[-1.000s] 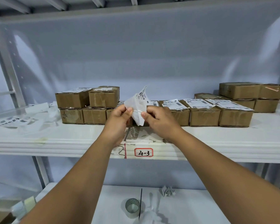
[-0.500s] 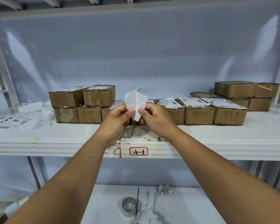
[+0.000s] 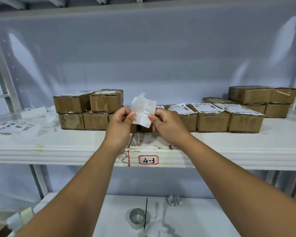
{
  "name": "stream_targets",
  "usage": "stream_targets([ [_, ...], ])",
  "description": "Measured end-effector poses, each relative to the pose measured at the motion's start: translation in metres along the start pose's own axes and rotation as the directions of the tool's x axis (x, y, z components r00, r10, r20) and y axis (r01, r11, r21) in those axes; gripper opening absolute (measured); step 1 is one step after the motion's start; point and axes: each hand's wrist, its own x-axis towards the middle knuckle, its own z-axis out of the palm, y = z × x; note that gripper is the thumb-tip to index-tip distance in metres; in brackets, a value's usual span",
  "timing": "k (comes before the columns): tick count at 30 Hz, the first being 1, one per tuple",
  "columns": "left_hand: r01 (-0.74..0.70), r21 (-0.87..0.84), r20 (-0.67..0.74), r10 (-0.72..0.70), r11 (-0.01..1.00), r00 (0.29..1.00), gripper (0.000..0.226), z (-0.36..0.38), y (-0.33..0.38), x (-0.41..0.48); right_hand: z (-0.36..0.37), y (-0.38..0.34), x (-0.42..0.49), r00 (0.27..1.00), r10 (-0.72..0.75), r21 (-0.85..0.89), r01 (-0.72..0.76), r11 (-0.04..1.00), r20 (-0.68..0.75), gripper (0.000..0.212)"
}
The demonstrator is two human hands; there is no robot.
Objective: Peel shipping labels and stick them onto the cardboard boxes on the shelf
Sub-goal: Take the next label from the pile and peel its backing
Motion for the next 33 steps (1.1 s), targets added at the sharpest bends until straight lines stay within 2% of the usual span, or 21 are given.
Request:
stream_targets([
  [6, -0.010, 0.008, -0.038, 0.010, 1.000, 0.999, 0.029, -0.001, 0.001, -0.002, -0.001, 0.002, -0.001, 1.000, -0.017, -0.023, 0.017, 1.000, -0.016, 0.033],
  [8, -0.011, -0.007, -0.003, 0.011, 1.000, 1.000, 0.026, 0.000, 0.004, -0.004, -0.003, 0.002, -0.002, 1.000, -0.009, -0.031, 0.009, 0.999, -0.017, 0.029],
  [11, -0.003, -0.044, 0.095, 0.007, 0.999, 0.995, 0.014, 0.002, 0.010, -0.009, -0.004, 0.002, -0.003, 1.000, -0.002, -0.027, 0.002, 1.000, 0.014, 0.011],
  [13, -0.006, -0.066, 0.153, 0.016, 0.998, 0.988, 0.014, 0.004, 0.014, -0.012, -0.001, 0.000, -0.004, 0.998, -0.060, -0.074, 0.061, 0.995, 0.021, 0.023],
  [16, -0.025, -0.095, 0.151, 0.039, 0.995, 0.988, 0.007, 0.003, 0.018, -0.015, 0.003, -0.003, -0.006, 0.987, -0.145, -0.165, 0.154, 0.974, 0.064, 0.036],
  [19, -0.023, -0.103, 0.147, 0.038, 0.994, 0.988, 0.010, 0.002, 0.019, -0.016, 0.003, -0.002, -0.007, 0.977, -0.194, -0.179, 0.207, 0.962, 0.085, 0.031],
  [24, 0.013, -0.105, 0.118, 0.000, 0.994, 0.993, 0.014, 0.002, 0.020, -0.015, 0.001, -0.003, -0.009, 0.978, -0.188, -0.130, 0.199, 0.971, 0.092, 0.030],
  [26, 0.040, -0.120, 0.110, -0.027, 0.992, 0.994, 0.023, 0.001, 0.020, -0.015, 0.000, -0.006, -0.010, 0.975, -0.202, -0.097, 0.212, 0.973, 0.097, 0.028],
  [28, 0.069, -0.121, 0.114, -0.056, 0.990, 0.992, 0.029, 0.001, 0.020, -0.015, 0.000, -0.007, -0.010, 0.972, -0.222, -0.100, 0.229, 0.968, 0.082, 0.028],
  [31, 0.034, -0.075, 0.142, -0.023, 0.997, 0.990, 0.016, 0.002, 0.021, -0.016, 0.002, -0.004, -0.005, 0.966, -0.258, -0.156, 0.253, 0.955, -0.011, 0.028],
  [33, 0.025, -0.104, 0.164, -0.008, 0.994, 0.986, 0.014, 0.003, 0.022, -0.016, 0.004, -0.002, -0.002, 0.965, -0.259, -0.174, 0.246, 0.953, -0.050, 0.031],
])
